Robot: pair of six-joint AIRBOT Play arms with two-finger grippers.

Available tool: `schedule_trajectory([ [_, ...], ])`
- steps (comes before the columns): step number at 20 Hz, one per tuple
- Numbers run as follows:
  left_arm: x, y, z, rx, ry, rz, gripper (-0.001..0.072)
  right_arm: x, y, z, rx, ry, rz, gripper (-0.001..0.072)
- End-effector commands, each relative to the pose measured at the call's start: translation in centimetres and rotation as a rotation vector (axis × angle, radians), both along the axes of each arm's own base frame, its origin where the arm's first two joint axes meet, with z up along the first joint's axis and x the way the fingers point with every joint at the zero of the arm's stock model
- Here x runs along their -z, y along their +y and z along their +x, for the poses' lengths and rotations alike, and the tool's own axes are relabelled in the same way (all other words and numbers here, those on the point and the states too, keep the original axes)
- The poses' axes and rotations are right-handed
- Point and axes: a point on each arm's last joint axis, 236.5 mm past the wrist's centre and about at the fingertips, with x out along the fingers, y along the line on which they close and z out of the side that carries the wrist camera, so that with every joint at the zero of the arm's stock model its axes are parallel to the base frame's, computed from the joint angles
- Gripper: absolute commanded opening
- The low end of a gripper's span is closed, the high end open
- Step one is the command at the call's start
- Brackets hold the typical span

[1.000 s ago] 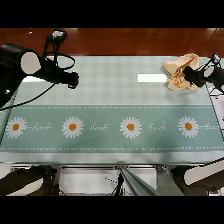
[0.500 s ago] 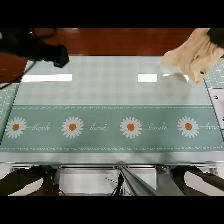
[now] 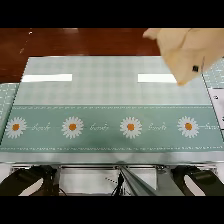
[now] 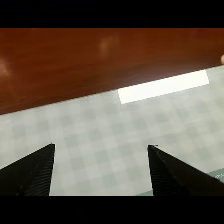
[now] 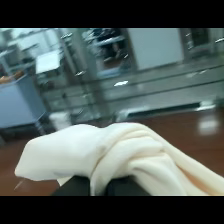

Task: Fold the shirts.

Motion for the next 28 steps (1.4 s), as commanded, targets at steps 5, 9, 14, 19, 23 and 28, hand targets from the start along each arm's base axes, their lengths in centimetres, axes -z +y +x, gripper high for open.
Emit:
schedule_trajectory([
  [5,2.0,1.4,-3.6,-0.004,0.083,0.024,0.0713,15.5,15.6,-4.1,-0.505,0.522,-0.27,0.0027],
  [9,6.3,0.8,-2.1,-0.004,0.197,0.068,0.0713,28.7,18.7,-6.1,-0.586,0.832,-0.737,0.0027],
  [14,13.8,-0.1,-0.8,0.0,0.395,0.117,0.0713,40.1,17.4,-8.3,-0.604,1.067,-0.968,0.0026],
  [19,21.3,-4.0,0.3,0.095,0.529,0.068,0.0714,41.7,16.2,-7.5,-0.565,1.029,-1.012,0.0508],
  [23,29.7,-4.7,0.5,0.094,0.672,0.081,0.0713,34.0,14.2,-4.4,-0.408,0.822,-0.994,0.0555],
  [28,40.4,-3.9,-2.8,0.079,0.876,0.107,0.0711,29.8,1.8,-2.4,-0.086,0.919,-0.851,0.0548],
])
